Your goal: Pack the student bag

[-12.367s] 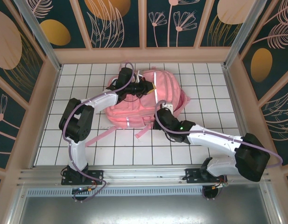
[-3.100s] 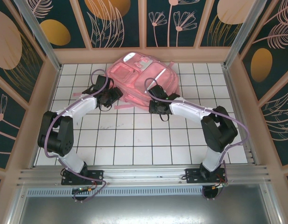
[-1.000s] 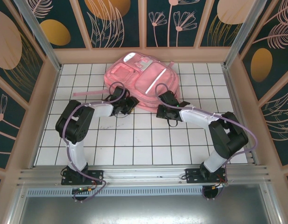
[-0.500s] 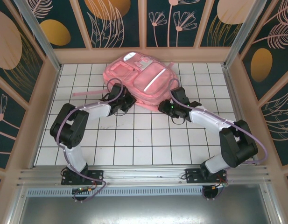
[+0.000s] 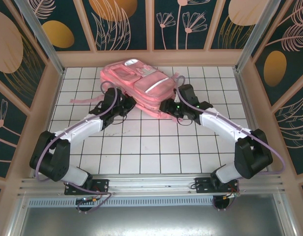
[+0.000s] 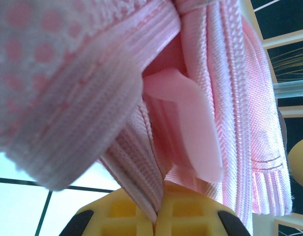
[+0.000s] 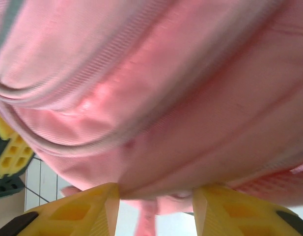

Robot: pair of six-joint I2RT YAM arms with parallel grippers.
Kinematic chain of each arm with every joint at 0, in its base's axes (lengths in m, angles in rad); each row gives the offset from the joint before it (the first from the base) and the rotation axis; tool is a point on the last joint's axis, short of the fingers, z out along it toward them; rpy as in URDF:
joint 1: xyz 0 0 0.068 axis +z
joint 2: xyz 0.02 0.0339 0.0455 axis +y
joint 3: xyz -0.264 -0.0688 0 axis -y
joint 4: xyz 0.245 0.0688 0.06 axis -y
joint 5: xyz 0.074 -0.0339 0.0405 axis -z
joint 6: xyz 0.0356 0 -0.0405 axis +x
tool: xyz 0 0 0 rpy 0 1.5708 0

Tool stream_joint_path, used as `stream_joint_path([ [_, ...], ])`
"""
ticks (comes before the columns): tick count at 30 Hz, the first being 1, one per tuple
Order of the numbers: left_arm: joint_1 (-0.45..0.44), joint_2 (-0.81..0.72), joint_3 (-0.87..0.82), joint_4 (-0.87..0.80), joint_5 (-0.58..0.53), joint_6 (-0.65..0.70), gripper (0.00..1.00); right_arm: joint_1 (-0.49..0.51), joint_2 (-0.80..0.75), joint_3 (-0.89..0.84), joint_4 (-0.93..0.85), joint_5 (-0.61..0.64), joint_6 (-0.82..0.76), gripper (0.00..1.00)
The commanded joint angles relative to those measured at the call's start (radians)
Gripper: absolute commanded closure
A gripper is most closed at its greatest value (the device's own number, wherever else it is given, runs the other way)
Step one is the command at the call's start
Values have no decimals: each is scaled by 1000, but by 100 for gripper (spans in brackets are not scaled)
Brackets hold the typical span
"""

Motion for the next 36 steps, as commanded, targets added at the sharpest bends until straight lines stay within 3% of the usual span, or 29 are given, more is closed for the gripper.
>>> stream_joint_path([
  [1, 5, -85, 10, 75, -55, 54, 100, 76, 47, 117, -116, 101, -104, 57],
  [5, 5, -93, 15, 48, -69, 67, 100, 150, 78, 199, -242, 252, -189, 59],
  [14, 6, -85, 8, 37, -74, 70, 100, 197, 102, 190, -282, 276, -208, 64],
  [18, 6, -87, 8, 36, -76, 69, 100, 231, 55, 153, -258, 363, -171, 65],
  [24, 7, -74, 15, 31, -68, 73, 100, 310, -43, 64, -210, 531, -21, 56],
  [36, 6, -72, 22, 24, -68, 73, 100, 360, 113, 139, -289, 551, -3, 58],
])
